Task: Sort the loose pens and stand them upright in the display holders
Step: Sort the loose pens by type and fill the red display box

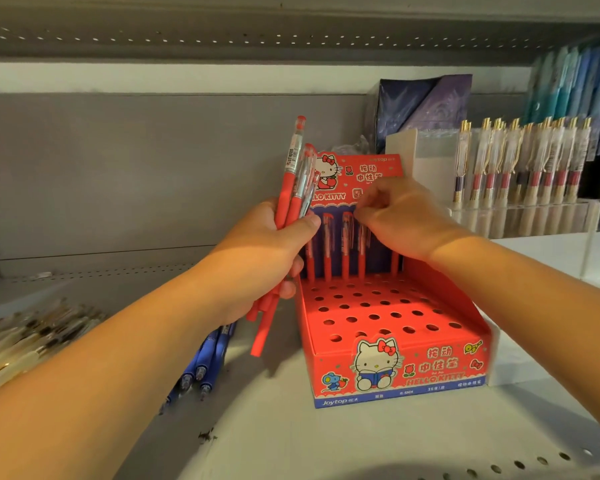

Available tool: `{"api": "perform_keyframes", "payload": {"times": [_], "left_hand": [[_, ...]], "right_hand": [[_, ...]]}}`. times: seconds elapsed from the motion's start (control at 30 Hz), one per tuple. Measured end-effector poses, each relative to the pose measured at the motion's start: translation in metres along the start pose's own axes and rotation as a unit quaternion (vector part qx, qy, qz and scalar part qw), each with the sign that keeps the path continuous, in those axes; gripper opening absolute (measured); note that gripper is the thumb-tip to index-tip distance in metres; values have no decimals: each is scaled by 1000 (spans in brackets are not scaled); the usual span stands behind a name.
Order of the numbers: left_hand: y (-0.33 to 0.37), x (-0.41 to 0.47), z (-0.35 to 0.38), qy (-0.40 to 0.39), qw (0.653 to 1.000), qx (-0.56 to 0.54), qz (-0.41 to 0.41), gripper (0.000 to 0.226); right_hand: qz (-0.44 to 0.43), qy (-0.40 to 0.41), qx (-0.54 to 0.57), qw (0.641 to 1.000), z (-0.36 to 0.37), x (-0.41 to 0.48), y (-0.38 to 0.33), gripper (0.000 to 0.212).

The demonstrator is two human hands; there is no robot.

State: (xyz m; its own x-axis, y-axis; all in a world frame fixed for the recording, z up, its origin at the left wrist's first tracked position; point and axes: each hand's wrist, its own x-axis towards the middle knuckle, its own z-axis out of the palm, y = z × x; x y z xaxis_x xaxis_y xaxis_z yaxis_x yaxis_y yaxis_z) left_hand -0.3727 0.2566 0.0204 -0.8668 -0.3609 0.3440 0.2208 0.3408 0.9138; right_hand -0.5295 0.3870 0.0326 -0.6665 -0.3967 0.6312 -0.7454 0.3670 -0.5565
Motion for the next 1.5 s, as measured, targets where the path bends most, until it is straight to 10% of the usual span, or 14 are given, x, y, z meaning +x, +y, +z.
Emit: {"api": "perform_keyframes", "payload": {"times": [0.27, 0.6, 0.93, 1.3, 1.5], "left_hand": [[2, -1, 2, -35, 999, 1, 21, 15], [5, -5, 3, -77, 997, -26, 15, 14], [4, -4, -1, -69, 998, 2, -15, 16], [4, 0, -4, 30, 998, 27, -40, 18], [6, 0, -4, 52, 998, 8, -40, 14]], "right_hand": [[-36, -109, 384, 916, -8, -20, -42, 7], [7, -158, 468, 870, -6, -28, -48, 48], [78, -20, 525, 847, -30, -13, -42, 30], [-29, 176, 281, 943, -34, -2, -32, 12], [-76, 78, 117, 987, -29, -4, -28, 47]]}}
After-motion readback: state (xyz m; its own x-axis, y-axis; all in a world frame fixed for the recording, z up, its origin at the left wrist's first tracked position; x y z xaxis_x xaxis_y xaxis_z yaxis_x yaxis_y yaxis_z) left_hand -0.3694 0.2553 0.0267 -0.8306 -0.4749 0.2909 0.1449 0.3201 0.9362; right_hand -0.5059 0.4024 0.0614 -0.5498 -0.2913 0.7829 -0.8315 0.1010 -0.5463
